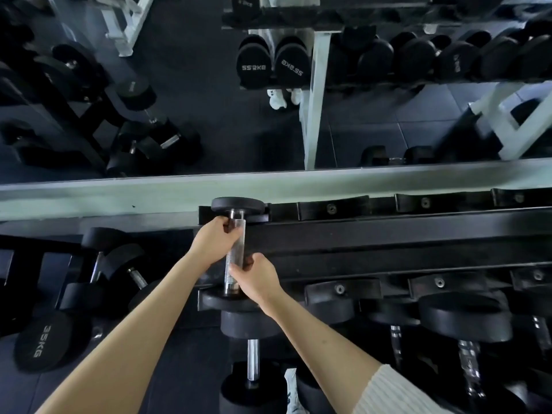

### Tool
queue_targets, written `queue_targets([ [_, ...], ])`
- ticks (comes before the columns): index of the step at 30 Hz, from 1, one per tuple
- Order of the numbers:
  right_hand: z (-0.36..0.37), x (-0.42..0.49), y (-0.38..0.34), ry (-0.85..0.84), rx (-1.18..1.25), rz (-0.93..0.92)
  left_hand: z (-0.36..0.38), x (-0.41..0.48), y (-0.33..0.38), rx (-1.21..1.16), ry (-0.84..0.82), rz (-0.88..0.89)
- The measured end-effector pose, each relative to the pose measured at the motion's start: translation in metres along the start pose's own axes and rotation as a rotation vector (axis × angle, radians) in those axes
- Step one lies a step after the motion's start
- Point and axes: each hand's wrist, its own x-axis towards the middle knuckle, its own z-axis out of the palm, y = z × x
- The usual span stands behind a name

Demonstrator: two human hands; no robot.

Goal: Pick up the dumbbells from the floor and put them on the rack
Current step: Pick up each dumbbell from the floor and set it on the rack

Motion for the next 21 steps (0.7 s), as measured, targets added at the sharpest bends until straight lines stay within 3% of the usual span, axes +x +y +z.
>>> queue_targets([
  [4,-0.033,-0.018,0.014,0.073,-0.111,-0.075,0.004,-0.022,0.021,0.184,0.177,0.026],
  [7,-0.073,-0.048,0.027,0.151,-0.119,-0.12,0.021,-0.048,0.056,0.207,0.192,0.111],
  [13,-0.167,-0.121,0.103,0.305,0.045,-0.008,0.102,-0.108,0.137,0.179,0.046,0.288],
  [21,-0.289,-0.271,0.311,0.582,0.348,0.255,0.301,-0.238,0.21,0.208,-0.234,0.433],
])
